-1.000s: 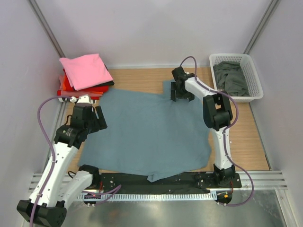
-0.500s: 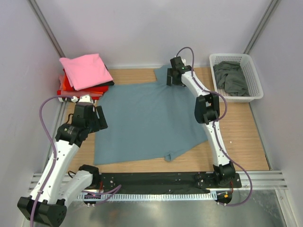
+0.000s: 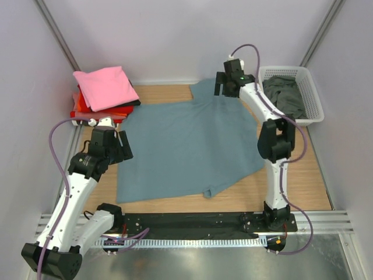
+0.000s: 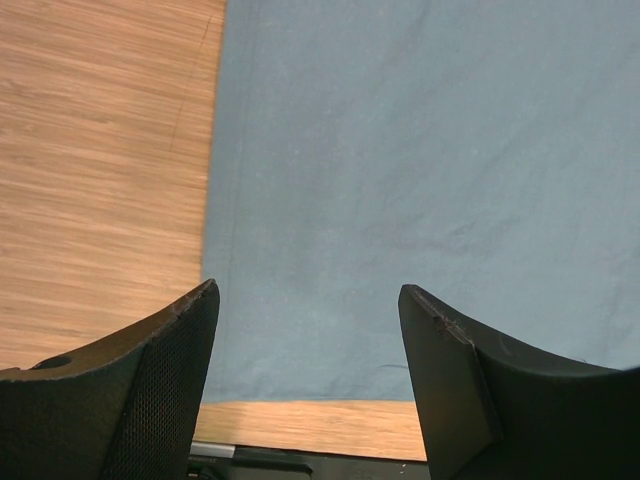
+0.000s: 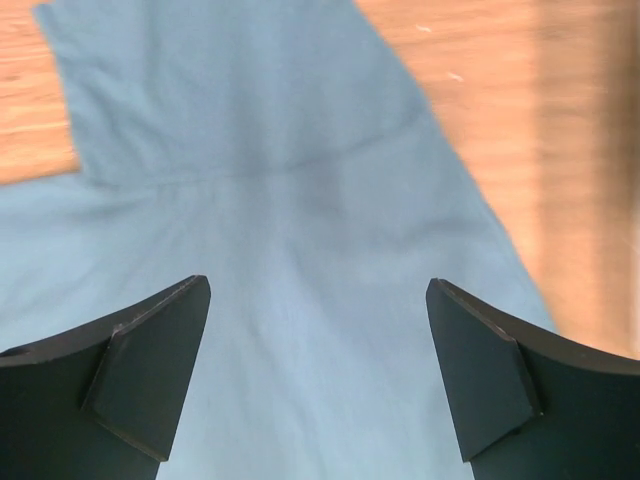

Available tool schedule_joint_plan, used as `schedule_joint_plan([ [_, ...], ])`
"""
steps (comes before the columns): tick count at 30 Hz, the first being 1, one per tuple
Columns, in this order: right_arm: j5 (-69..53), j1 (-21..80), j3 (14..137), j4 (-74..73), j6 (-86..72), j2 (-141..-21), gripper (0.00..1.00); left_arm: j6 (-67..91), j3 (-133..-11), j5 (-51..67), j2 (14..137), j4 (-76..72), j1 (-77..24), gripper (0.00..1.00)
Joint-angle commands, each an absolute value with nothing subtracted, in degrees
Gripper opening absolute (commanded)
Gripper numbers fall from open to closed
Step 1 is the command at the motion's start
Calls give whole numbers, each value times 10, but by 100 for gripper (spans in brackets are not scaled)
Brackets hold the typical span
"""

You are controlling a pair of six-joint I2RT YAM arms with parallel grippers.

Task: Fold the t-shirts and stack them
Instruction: Flatten the tshirt out

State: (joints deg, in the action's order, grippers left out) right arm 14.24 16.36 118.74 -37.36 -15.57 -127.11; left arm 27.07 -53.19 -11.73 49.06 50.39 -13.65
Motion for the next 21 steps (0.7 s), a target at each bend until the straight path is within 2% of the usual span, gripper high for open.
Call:
schedule_joint_plan([
  [1,168,158,1073,-369,-204,-1097,95,273,-534,-105,473,482,-137,73],
  [5,108,159,842,-361,-293,-935,88,272,-533,-99,469,479,-137,73],
  [8,49,170,599,-323,-364,-798,81,271,-533,-94,469,479,-137,73],
  [11,22,220,473,-305,-415,-682,72,271,-533,-91,465,478,-137,73],
  [12,24,241,456,-310,-445,-664,67,271,-533,-91,463,477,-137,73],
  [13,32,303,442,-318,-465,-649,65,271,-533,-92,462,477,-137,73],
  [15,59,361,413,-332,-500,-618,63,271,-532,-93,459,477,-137,73],
  [17,82,435,387,-358,-551,-596,63,271,-532,-95,458,478,-137,73],
  [21,119,482,342,-383,-613,-548,66,272,-532,-100,450,479,-137,73],
])
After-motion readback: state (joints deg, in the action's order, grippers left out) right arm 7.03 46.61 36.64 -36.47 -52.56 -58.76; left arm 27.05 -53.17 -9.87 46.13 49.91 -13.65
